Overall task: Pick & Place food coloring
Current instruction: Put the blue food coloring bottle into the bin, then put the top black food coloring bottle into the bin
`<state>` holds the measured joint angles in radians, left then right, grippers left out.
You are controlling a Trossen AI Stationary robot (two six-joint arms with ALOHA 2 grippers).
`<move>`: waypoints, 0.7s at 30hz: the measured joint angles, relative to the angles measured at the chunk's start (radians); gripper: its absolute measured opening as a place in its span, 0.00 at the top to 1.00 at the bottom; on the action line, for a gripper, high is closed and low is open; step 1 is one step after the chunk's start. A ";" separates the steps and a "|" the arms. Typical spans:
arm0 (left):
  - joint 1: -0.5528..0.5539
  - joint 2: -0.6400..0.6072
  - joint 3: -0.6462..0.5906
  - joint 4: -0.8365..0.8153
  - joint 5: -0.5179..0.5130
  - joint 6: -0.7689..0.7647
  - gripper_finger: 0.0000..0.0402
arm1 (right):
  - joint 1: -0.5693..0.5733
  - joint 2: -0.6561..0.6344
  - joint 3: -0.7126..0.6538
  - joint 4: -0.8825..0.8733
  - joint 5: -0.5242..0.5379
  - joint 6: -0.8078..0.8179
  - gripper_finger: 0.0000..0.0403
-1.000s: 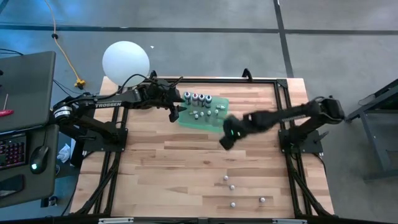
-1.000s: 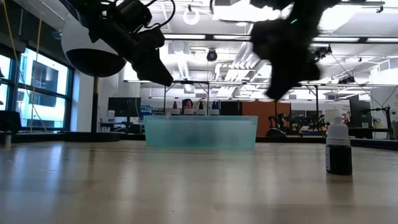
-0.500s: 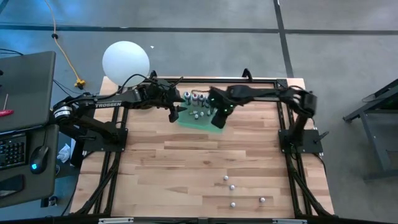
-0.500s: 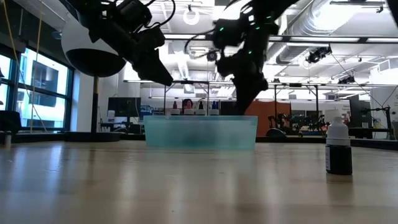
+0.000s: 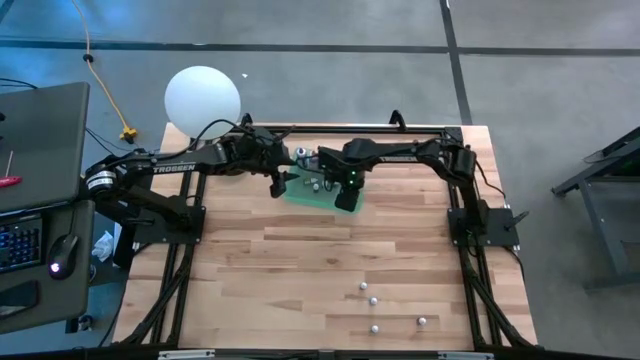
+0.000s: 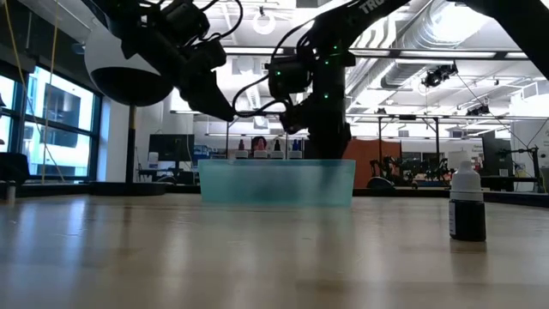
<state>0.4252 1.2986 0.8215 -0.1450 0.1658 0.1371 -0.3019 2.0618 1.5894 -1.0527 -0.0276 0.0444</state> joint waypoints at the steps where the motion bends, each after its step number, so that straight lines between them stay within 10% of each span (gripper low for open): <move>1: 0.000 0.000 0.000 -0.003 0.000 0.000 0.52 | 0.000 0.000 0.000 0.002 0.013 0.000 0.72; 21: -0.016 0.001 0.000 -0.065 0.208 -0.189 0.52 | 0.173 -0.180 0.342 -0.471 0.250 0.333 0.70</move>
<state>0.4092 1.2999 0.8211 -0.2102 0.3742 -0.0518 -0.1292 1.8815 1.9314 -1.5236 0.2219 0.3773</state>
